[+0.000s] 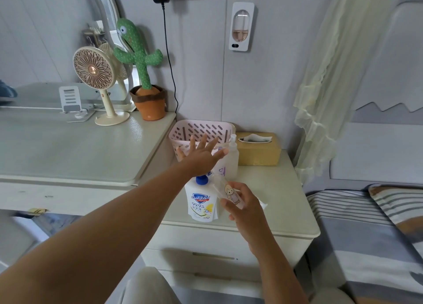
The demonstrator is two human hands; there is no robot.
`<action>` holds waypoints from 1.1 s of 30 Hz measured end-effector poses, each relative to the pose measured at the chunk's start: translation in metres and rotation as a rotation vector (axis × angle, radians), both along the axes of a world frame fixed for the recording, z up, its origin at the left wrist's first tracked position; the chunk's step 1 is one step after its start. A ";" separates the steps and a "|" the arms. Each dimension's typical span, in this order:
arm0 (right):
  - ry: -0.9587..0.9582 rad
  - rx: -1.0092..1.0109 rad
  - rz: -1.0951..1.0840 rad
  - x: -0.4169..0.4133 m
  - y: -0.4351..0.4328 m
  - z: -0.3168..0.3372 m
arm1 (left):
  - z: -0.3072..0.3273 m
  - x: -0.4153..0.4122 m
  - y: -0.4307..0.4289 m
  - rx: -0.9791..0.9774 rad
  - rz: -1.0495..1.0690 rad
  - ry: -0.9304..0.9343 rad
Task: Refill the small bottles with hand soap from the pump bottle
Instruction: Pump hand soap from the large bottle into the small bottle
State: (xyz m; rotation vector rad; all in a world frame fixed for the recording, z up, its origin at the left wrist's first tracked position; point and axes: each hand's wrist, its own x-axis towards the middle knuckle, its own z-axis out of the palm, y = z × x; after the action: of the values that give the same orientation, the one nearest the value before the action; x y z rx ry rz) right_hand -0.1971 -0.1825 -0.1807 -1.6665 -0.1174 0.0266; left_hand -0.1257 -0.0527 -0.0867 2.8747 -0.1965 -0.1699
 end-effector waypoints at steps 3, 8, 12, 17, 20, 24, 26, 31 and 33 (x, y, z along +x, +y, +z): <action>-0.006 -0.011 -0.007 0.000 0.000 -0.003 | -0.010 0.005 0.004 -0.056 0.030 0.011; 0.012 0.001 -0.005 -0.001 0.004 -0.008 | -0.020 0.008 0.004 -0.022 0.040 0.012; 0.015 0.016 0.009 -0.002 0.002 -0.005 | -0.015 0.011 0.006 -0.084 0.092 0.014; 0.000 0.013 0.003 0.000 0.000 -0.002 | -0.008 0.005 0.001 0.021 0.007 -0.046; 0.010 0.003 -0.004 -0.001 0.003 -0.004 | -0.030 0.022 0.010 -0.104 0.105 0.007; 0.015 0.004 -0.007 -0.002 0.002 -0.003 | -0.036 0.031 0.009 -0.090 0.148 0.003; 0.012 0.002 0.000 -0.002 0.001 -0.001 | -0.034 0.034 0.009 -0.094 0.141 0.011; -0.002 -0.003 -0.013 -0.002 -0.001 -0.001 | -0.026 0.029 0.007 -0.076 0.121 -0.007; 0.000 -0.006 -0.011 -0.002 0.000 -0.003 | -0.025 0.021 0.004 -0.009 0.068 -0.039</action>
State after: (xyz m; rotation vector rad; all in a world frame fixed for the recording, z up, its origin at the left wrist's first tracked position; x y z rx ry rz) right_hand -0.1989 -0.1829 -0.1832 -1.6728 -0.1085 0.0185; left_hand -0.1044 -0.0487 -0.1119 2.8727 -0.1069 -0.1003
